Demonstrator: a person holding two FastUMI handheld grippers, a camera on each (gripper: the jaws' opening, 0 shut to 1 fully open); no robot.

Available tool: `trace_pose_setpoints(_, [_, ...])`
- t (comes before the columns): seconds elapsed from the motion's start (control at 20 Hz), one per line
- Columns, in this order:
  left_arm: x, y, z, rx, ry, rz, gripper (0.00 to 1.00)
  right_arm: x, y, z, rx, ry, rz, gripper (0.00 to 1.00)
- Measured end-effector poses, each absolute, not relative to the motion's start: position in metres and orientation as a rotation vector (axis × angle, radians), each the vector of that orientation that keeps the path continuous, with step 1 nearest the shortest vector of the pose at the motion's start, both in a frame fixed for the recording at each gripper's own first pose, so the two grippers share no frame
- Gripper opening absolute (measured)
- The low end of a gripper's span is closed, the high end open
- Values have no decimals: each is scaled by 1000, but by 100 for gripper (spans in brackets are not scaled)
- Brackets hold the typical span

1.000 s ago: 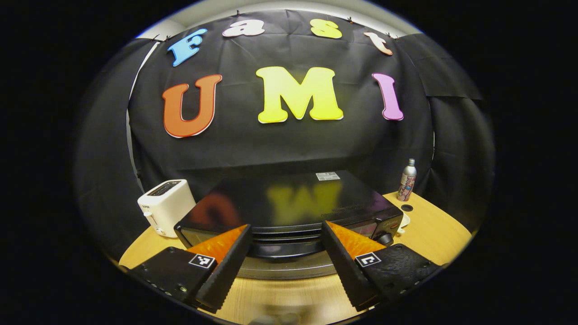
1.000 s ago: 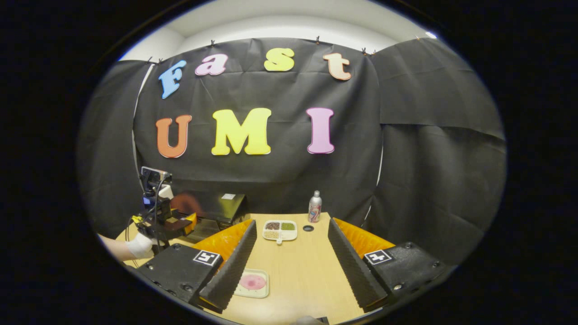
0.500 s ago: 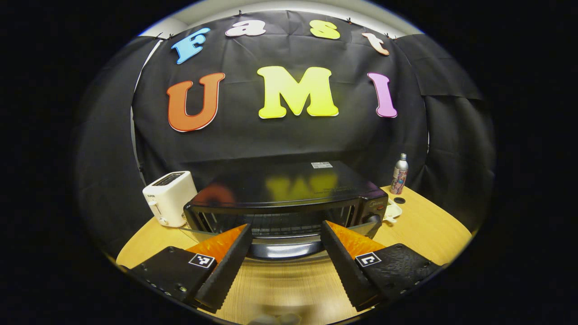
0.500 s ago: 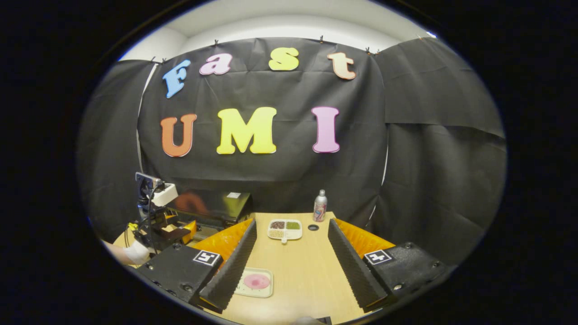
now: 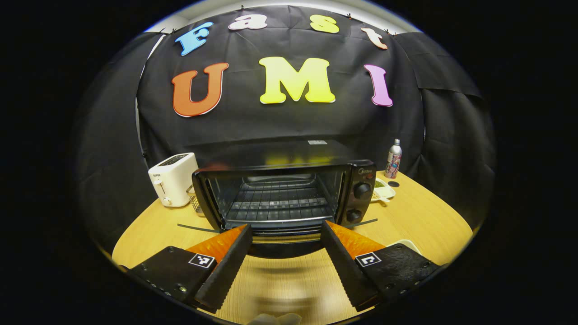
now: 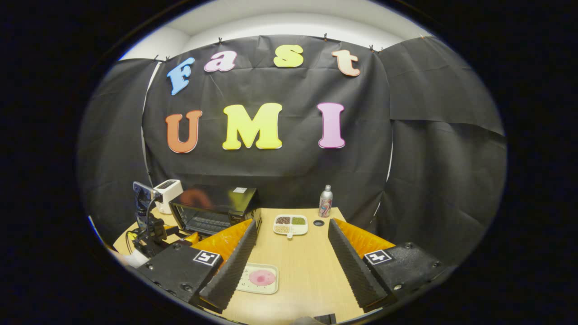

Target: Open the electric oven with the left hand, put the food in, and close the electric oven.

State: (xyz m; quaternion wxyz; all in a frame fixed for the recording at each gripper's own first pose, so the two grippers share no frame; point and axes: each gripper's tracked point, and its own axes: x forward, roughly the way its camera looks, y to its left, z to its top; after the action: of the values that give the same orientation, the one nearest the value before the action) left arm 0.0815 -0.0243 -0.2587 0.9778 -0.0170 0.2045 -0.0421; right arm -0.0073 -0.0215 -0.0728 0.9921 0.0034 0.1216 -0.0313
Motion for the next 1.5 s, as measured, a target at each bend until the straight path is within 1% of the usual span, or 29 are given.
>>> trace_pose_setpoints(0.05, [76, -24, -264, -33, 423, -86, 97, -8, -20, -74, 7, 248, -61, 100])
trace_pose_setpoints(0.1, [72, -25, -268, -36, 433, -86, 97, -8, -19, -76, 7, 250, -60, 96])
trace_pose_setpoints(0.25, [58, -25, -283, -40, 469, -86, 97, -10, -17, -79, 4, 260, -55, 96])
trace_pose_setpoints(0.3, [54, -26, -289, -42, 484, -87, 97, -10, -17, -81, 3, 263, -54, 100])
trace_pose_setpoints(0.35, [50, -26, -295, -47, 498, -86, 97, -11, -16, -81, 1, 265, -53, 100])
trace_pose_setpoints(0.4, [46, -26, -299, -51, 509, -84, 97, -11, -16, -83, -1, 266, -53, 96])
trace_pose_setpoints(0.55, [38, -30, -313, -46, 541, -87, 97, -11, -17, -84, -5, 273, -57, 96])
trace_pose_setpoints(0.6, [36, -29, -317, -41, 549, -89, 97, -11, -18, -87, -3, 276, -58, 100])
trace_pose_setpoints(0.65, [34, -30, -320, -33, 555, -90, 97, -11, -18, -88, -3, 282, -59, 96])
trace_pose_setpoints(0.7, [33, -32, -323, -28, 564, -92, 97, -11, -19, -92, -3, 291, -60, 100])
trace_pose_setpoints(0.75, [31, -31, -327, -29, 577, -93, 97, -11, -19, -94, -1, 298, -61, 96])
trace_pose_setpoints(0.95, [24, -32, -347, -53, 650, -90, 97, -12, -20, -98, -5, 310, -62, 96])
trace_pose_setpoints(1.0, [23, -32, -353, -56, 671, -91, 97, -13, -19, -99, -8, 312, -60, 100])
trace_pose_setpoints(1.05, [26, -32, -360, -65, 694, -90, 97, -13, -19, -99, -10, 314, -58, 100])
trace_pose_setpoints(1.1, [26, -32, -364, -74, 711, -87, 97, -14, -19, -101, -11, 319, -56, 96])
trace_pose_setpoints(1.15, [26, -32, -363, -71, 710, -89, 97, -15, -18, -102, -13, 322, -55, 100])
trace_pose_setpoints(1.2, [27, -32, -362, -64, 705, -93, 97, -15, -19, -104, -13, 325, -55, 96])
trace_pose_setpoints(1.25, [25, -31, -361, -64, 704, -93, 97, -15, -19, -105, -12, 329, -53, 96])
trace_pose_setpoints(1.3, [26, -31, -359, -66, 696, -92, 97, -16, -20, -108, -10, 333, -52, 100])
trace_pose_setpoints(1.35, [25, -31, -354, -66, 677, -92, 97, -14, -22, -112, -14, 342, -57, 96])
trace_pose_setpoints(1.4, [26, -30, -348, -61, 653, -89, 96, -13, -27, -119, -22, 355, -72, 96])
trace_pose_setpoints(1.5, [22, -23, -336, -59, 627, -76, 96, -11, -26, -133, -8, 380, -58, 97])
